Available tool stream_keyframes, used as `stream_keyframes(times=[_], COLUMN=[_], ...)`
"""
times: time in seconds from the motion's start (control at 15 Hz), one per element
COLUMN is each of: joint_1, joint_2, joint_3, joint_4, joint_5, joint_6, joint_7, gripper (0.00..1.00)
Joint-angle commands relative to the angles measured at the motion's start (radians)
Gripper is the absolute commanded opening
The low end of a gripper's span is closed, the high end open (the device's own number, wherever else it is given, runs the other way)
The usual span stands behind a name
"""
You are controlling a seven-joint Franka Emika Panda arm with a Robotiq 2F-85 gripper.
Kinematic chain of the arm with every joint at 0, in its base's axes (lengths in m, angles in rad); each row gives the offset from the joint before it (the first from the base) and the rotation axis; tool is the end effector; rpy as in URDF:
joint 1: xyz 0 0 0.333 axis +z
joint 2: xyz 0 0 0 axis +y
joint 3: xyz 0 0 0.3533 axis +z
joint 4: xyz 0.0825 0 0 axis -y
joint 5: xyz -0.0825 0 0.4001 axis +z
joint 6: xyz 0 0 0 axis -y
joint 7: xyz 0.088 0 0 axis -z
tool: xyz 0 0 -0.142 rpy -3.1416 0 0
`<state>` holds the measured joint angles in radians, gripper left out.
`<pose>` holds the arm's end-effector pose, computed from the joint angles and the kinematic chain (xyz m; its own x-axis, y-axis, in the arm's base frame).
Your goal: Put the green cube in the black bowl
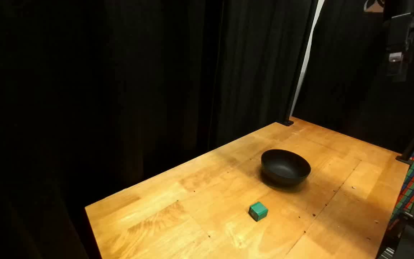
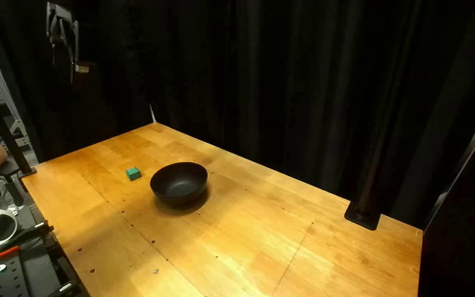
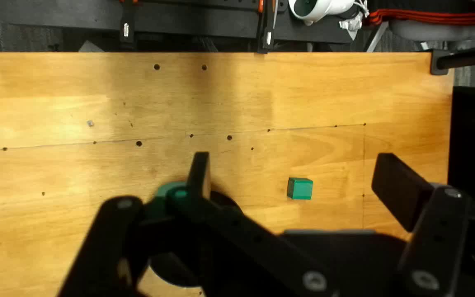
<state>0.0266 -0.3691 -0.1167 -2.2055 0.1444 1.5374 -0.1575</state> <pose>0.4000 -0.0194 0.5065 0.9601 0.0926 -0.2640 0.0322 -0.9740 -0.2244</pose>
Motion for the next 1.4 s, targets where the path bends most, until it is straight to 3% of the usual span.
stream_keyframes(times=[0.0, 0.53, 1.33], joint_1=[-0.020, -0.019, 0.109], joint_2=[0.002, -0.001, 0.309], joint_3=[0.016, 0.016, 0.243], joint_4=[0.004, 0.009, -0.064], joint_5=[0.004, 0.004, -0.011], joint_6=[-0.002, -0.002, 0.437], joint_7=[-0.005, -0.005, 0.070], gripper=[1.00, 1.00, 1.00])
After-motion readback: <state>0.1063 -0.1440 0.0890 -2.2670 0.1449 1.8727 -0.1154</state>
